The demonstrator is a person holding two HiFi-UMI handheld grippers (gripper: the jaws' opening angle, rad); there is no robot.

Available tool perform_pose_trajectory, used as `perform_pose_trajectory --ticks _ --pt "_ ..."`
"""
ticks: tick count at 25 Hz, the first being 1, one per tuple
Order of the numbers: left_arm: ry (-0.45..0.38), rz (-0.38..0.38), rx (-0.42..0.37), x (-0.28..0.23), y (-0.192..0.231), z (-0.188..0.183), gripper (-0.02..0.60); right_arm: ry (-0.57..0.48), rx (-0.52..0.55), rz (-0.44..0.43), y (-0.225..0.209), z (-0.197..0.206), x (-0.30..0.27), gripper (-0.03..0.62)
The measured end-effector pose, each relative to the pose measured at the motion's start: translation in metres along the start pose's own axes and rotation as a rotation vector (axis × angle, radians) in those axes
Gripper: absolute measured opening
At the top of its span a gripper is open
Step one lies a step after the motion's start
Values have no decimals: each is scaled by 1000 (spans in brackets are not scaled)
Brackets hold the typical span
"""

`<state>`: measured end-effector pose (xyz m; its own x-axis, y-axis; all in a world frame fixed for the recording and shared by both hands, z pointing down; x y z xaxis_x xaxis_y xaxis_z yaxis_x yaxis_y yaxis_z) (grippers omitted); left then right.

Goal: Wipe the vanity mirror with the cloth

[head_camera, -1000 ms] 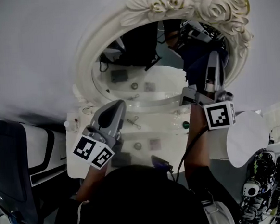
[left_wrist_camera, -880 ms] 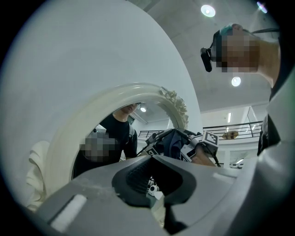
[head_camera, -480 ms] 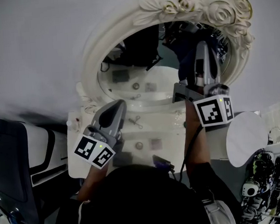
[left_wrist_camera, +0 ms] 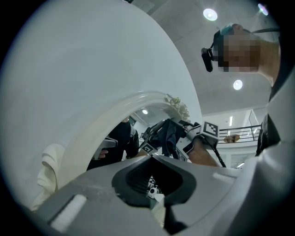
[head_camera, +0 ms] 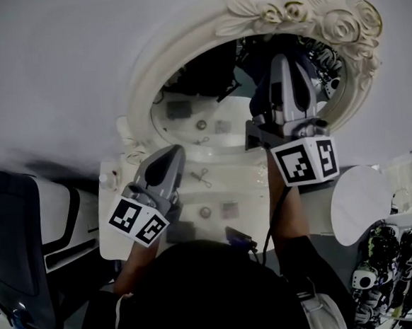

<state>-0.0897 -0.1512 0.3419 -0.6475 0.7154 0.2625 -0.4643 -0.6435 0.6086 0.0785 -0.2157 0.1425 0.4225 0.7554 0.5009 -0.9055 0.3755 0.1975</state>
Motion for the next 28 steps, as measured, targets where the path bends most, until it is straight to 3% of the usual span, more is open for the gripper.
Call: perform_pose_trajectory --ticks 12,20,28 --pt "-18 -8 6 10 8 -7 -2 25 53 -79 44 6 -19 28" --pt "-23 -32 7 19 14 -8 -2 32 39 -176 89 21 -32 28" --pt "-33 -71 6 31 24 -12 -2 -14 -62 -203 108 35 -32 26"
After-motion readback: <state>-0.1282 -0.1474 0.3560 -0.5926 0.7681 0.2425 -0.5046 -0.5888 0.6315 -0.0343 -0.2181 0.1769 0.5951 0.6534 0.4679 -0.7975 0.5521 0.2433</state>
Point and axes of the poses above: the fingertips, and each gripper's own axes: x backward along the fingers, y to its left, z out of its underside, the point moved 3 cm from there along x, backward along the fingers, and after that the axes turned 14 degrees about x, right-handed, at the moved point
